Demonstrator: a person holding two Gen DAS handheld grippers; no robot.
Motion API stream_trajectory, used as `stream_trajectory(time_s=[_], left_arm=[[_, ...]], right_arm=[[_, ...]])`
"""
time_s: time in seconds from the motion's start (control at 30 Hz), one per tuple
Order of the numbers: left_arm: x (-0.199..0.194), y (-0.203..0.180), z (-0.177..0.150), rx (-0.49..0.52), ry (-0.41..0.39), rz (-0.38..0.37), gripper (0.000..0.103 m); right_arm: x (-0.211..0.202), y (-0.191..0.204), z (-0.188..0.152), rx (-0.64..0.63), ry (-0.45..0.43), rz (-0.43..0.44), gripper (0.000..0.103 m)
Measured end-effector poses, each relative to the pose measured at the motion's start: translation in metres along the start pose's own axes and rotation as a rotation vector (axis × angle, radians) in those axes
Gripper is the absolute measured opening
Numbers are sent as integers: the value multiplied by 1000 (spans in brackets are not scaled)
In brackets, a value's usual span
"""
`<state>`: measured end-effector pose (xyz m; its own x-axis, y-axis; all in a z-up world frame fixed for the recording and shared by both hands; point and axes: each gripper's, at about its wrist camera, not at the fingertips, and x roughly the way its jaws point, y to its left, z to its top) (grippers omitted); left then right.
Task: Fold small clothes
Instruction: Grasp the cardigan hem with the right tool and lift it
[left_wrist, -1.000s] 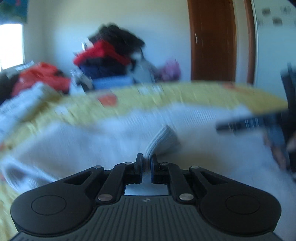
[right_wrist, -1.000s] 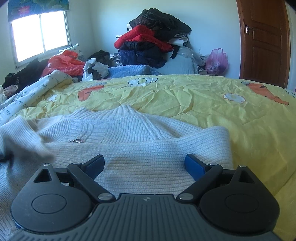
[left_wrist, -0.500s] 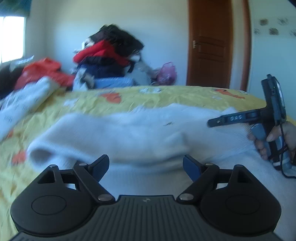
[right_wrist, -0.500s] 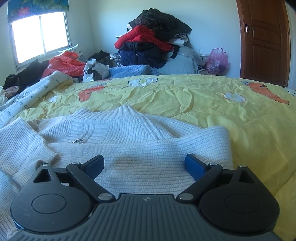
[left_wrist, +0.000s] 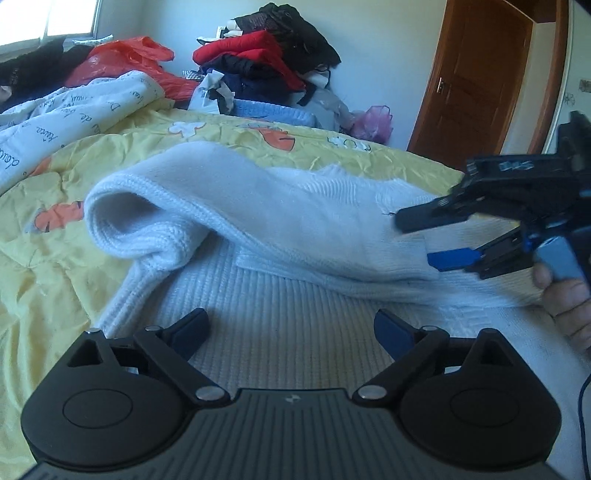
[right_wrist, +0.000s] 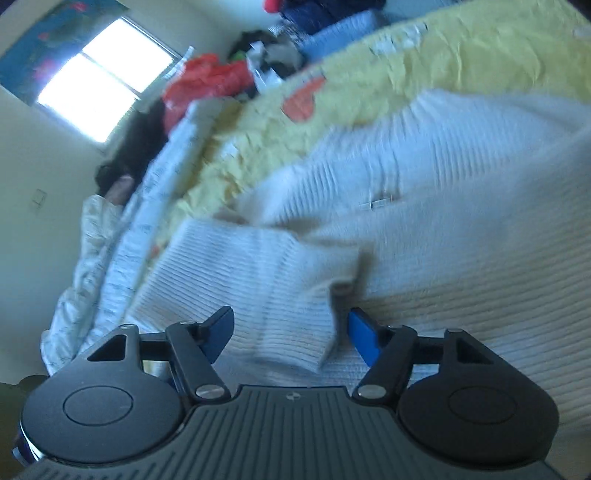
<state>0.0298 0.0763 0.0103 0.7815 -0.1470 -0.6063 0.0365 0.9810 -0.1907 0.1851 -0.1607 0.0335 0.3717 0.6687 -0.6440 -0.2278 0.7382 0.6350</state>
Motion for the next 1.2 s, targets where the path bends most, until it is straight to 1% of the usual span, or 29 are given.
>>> stream_trajectory(time_s=[0.03, 0.1, 0.17, 0.2, 0.27, 0.4, 0.47, 0.57, 0.63, 0.73, 0.87, 1.0, 1.2], left_arm=[[0, 1, 0, -7, -2, -6, 98], [0, 4, 0, -20, -4, -19, 99], [0, 6, 0, -32, -6, -33, 101], [0, 7, 0, -37, -8, -38, 101], [-1, 7, -1, -41, -10, -43, 101], [-1, 7, 0, -45, -12, -46, 101], [-1, 7, 0, -45, -12, -46, 101], [-1, 7, -1, -45, -12, -46, 101], [-1, 7, -1, -45, -12, -46, 101], [-1, 7, -1, -44, -11, -45, 101], [-1, 7, -1, -42, -11, -44, 101], [0, 7, 0, -34, -7, -38, 102], [1, 5, 1, -20, -2, -27, 102]], right_arm=[[3, 1, -3, 5, -12, 5, 71], [6, 6, -5, 9, -22, 11, 64], [8, 12, -7, -16, -26, -21, 39], [8, 13, -8, -34, -27, -42, 16], [9, 15, -4, -44, -27, -41, 17], [-3, 24, 2, -104, -76, -30, 15], [-15, 28, 10, -127, -100, -16, 15], [-41, 23, 23, -148, -134, -17, 15], [-58, 14, 31, -146, -161, -34, 15], [-85, -11, 39, -110, -192, -77, 15], [-112, -48, 37, -58, -217, -127, 15], [-121, -73, 26, -29, -212, -151, 15], [-120, -95, 6, 26, -218, -122, 15]])
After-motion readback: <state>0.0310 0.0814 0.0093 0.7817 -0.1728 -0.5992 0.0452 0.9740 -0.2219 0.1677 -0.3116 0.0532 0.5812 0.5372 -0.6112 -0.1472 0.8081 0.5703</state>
